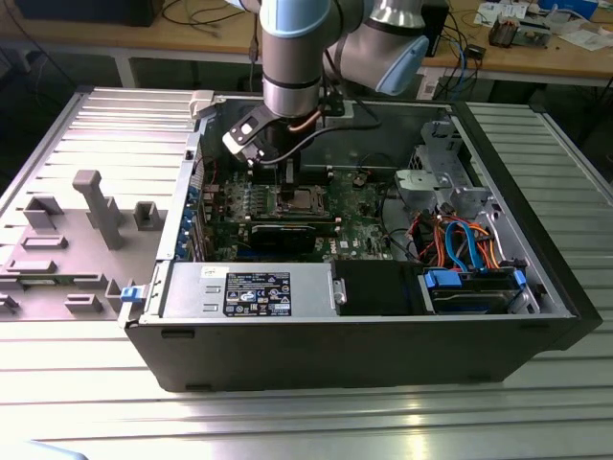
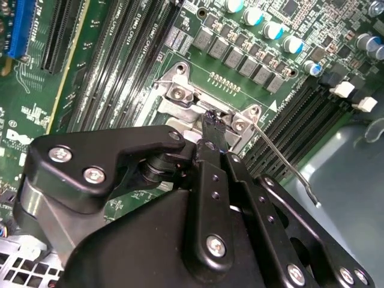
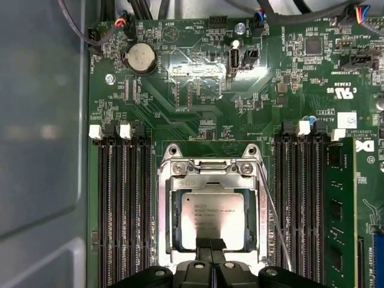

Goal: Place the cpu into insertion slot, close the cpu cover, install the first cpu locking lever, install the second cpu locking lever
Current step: 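Close the cpu cover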

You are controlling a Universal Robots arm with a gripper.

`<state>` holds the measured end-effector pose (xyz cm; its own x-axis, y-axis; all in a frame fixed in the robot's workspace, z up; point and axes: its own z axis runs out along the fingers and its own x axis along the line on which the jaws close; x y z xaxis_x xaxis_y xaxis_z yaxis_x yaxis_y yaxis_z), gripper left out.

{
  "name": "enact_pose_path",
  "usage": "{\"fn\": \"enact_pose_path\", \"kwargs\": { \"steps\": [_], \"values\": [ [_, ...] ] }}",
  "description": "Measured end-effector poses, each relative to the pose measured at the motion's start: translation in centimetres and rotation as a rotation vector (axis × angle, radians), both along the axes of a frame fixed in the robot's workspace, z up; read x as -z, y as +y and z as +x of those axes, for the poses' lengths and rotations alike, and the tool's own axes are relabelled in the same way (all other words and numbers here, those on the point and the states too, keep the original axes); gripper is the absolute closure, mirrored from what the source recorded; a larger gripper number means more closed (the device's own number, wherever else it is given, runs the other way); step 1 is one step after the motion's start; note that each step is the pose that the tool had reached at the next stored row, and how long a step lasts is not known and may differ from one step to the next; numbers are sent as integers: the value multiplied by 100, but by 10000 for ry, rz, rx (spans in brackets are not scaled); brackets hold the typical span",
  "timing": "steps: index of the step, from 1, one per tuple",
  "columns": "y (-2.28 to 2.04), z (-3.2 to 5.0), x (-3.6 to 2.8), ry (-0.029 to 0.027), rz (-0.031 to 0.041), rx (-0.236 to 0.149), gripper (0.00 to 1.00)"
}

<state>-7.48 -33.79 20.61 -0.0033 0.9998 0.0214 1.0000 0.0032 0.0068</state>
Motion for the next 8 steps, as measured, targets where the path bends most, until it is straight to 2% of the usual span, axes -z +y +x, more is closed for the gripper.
{"fn": "enact_pose_path", "kwargs": {
  "steps": [8],
  "values": [
    [1,19,-23,1,-10,1,89]
  ]
}}
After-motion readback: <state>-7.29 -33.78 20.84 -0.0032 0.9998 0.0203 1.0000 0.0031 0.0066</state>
